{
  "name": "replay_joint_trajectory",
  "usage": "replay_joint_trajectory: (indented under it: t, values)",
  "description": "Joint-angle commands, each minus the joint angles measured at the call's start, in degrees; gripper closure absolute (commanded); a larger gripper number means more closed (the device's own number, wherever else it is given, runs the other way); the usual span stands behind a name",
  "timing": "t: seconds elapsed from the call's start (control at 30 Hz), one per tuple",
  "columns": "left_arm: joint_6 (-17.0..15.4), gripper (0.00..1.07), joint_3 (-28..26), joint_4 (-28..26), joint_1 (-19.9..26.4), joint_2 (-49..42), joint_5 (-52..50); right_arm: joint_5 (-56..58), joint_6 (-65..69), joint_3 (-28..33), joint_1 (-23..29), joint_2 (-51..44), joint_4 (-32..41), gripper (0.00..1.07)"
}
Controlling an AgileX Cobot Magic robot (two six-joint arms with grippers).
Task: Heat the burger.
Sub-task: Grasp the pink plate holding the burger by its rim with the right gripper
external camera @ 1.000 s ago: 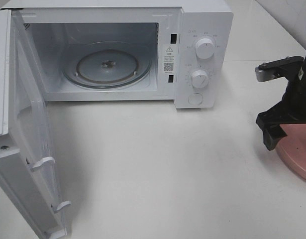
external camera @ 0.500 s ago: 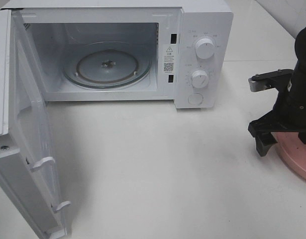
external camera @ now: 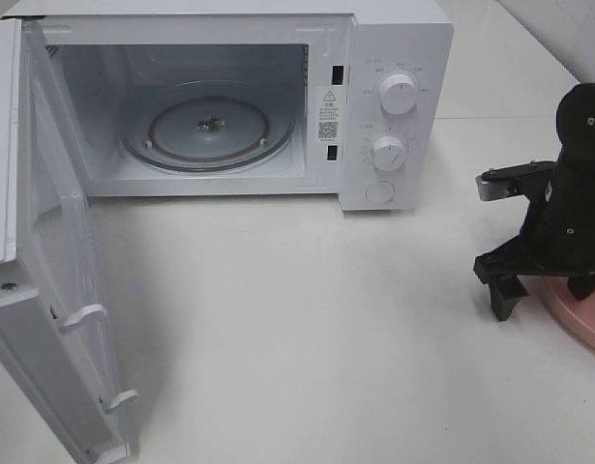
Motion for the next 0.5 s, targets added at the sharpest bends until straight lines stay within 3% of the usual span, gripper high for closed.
replay_joint_trajectory:
  t: [0.03, 0.2, 0.23, 0.27, 0.3, 0.37, 0.4, 0.47, 0.5]
  values:
    - [-0.2, 0.06, 0.2, -0.1, -0.3, -1.4, -0.4, -0.7, -0.9, -0.1, -0.2, 1.2, 0.1, 0.22]
    - [-0.2, 0.06, 0.2, -0.1, -0.3, -1.4, -0.4, -1.1, -0.1, -0.1, -0.2, 1.2, -0.1, 0.3]
    - [-0.2, 0.06, 0.2, -0.1, -0.3, -1.4, -0.4, -1.1, 1.0, -0.1, -0.2, 1.2, -0.5, 0.4]
    - [-0.2, 0.06, 0.2, -0.1, -0.3, -1.4, -0.4, -1.1, 1.0, -0.1, -0.2, 1.2, -0.5, 0.4]
    - [-0.2, 0.06, 0.2, -0.1, -0.3, -1.4, -0.4, -1.1, 2.8, -0.1, -0.2, 1.2, -1.9, 0.52]
    - [-0.2, 0.06, 0.2, -0.1, -0.3, -1.4, -0.4, -1.1, 3.4, -0.1, -0.2, 1.2, -2.4, 0.57]
    - [-0.2, 0.06, 0.2, -0.1, -0.3, -1.4, -0.4, -1.1, 4.8, -0.1, -0.2, 1.2, -3.4, 0.7]
    - [-0.2, 0.06, 0.2, -0.1, -0.3, -1.4, -0.4, -1.1, 4.9, -0.1, -0.2, 1.2, -3.4, 0.75]
    - [-0.2, 0.06, 0.2, -0.1, -0.3, -1.4, -0.4, -1.1, 4.9, -0.1, -0.2, 1.2, -3.4, 0.88]
